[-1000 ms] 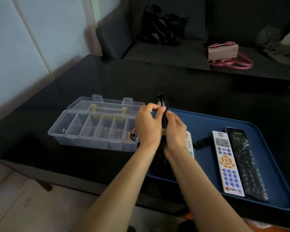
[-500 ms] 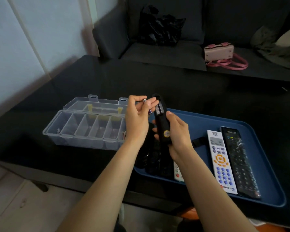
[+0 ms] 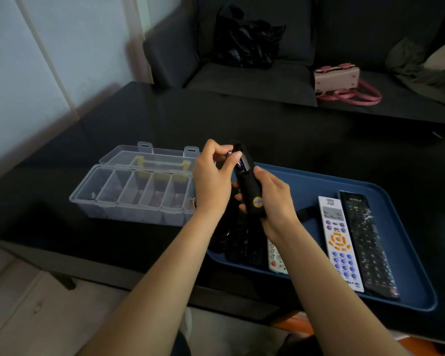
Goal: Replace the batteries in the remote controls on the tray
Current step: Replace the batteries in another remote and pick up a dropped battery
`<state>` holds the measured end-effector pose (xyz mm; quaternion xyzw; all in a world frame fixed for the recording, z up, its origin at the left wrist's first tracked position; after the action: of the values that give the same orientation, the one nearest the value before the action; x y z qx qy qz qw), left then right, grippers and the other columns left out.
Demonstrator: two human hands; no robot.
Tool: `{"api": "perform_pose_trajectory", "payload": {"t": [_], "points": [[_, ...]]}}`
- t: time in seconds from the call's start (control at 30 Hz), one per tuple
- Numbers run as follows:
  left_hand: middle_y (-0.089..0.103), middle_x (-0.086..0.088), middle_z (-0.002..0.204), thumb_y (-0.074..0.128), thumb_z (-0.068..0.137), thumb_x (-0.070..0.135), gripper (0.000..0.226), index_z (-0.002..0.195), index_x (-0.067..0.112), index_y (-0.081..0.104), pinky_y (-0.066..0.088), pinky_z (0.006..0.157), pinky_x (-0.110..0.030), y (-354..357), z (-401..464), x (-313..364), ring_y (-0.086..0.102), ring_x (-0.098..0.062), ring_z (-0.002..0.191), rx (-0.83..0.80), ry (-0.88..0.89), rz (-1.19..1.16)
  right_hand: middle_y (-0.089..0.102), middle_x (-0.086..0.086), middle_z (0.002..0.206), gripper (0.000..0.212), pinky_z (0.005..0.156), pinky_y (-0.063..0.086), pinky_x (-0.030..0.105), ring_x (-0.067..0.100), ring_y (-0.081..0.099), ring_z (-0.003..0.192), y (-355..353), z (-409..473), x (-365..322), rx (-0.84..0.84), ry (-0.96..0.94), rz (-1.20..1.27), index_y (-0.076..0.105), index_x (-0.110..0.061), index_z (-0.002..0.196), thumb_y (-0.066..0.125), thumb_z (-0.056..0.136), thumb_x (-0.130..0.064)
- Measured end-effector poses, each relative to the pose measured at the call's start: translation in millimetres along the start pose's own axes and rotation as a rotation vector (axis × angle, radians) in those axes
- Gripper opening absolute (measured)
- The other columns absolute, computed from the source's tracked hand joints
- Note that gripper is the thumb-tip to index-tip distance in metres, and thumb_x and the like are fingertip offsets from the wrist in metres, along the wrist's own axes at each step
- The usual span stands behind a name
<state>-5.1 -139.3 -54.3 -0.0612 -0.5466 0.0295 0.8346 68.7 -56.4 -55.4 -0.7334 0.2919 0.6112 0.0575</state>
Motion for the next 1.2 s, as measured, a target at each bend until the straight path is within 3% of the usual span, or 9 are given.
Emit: {"api": "perform_pose_trajectory", "payload": {"t": [0.13,0.47,0.67,0.9,1.1,1.2], "points": [[0.063,-0.005,0.091,0.068,0.083,0.022,0.015,0.082,0.018,0.053,0.041,0.066,-0.004,1,3,-6,0.056,-0.003,0.076,-0.002,-0.006,0.143,0.069,0.016,0.088,0.025,0.047,0.048,0.025,0.018,0.060,0.061,-2,0,1,-0.002,0.004,-0.039,0.066,-0.012,0.103,0.045,0.099,-0.026],[0.061,-0.006,0.097,0.066,0.084,0.021,0.010,0.084,0.017,0.057,0.037,0.065,0.001,-7,1,1,0.053,0.001,0.072,-0.063,0.015,0.299,0.070,0.018,0.087,0.027,0.045,0.047,0.025,0.018,0.059,0.058,3,-7,4,0.029,-0.027,-0.080,0.066,-0.009,0.108,0.046,0.099,-0.024],[0.056,-0.003,0.091,0.065,0.085,0.020,0.013,0.082,0.019,0.053,0.041,0.068,-0.014,-20,-26,5,0.057,-0.015,0.082,-0.049,0.034,0.333,0.067,0.014,0.077,0.026,0.041,0.045,0.023,0.017,0.057,0.053,7,-35,11,0.060,-0.032,-0.096,0.068,-0.007,0.097,0.046,0.099,-0.020],[0.051,-0.004,0.094,0.063,0.086,0.017,0.011,0.084,0.016,0.052,0.039,0.065,-0.005,-42,-58,15,0.051,-0.009,0.078,-0.088,0.052,0.399,0.064,0.010,0.069,0.024,0.040,0.044,0.022,0.016,0.055,0.048,11,-71,23,0.068,-0.024,-0.103,0.066,-0.011,0.092,0.045,0.099,-0.020],[0.044,0.000,0.097,0.057,0.091,0.017,0.010,0.094,0.008,0.059,0.044,0.074,-0.019,-62,-79,26,0.052,-0.013,0.086,-0.112,0.095,0.460,0.062,0.009,0.064,0.027,0.040,0.045,0.023,0.015,0.055,0.045,22,-95,26,0.071,-0.028,-0.118,0.067,-0.015,0.084,0.045,0.099,-0.020],[0.046,-0.004,0.102,0.053,0.093,0.019,0.018,0.101,0.005,0.061,0.038,0.075,-0.017,-75,-92,31,0.046,-0.008,0.086,-0.152,0.119,0.527,0.063,0.008,0.064,0.027,0.040,0.045,0.022,0.016,0.056,0.046,26,-112,33,0.073,-0.025,-0.148,0.067,-0.017,0.081,0.046,0.099,-0.020]]}}
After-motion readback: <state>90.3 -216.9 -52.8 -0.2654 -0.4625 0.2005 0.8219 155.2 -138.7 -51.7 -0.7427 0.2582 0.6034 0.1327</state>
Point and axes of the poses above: each hand's wrist, its own z-axis towards the middle knuckle, its own y-axis out of the palm, x = y × z, the point moved 2 cm from there along z, towards the middle knuckle
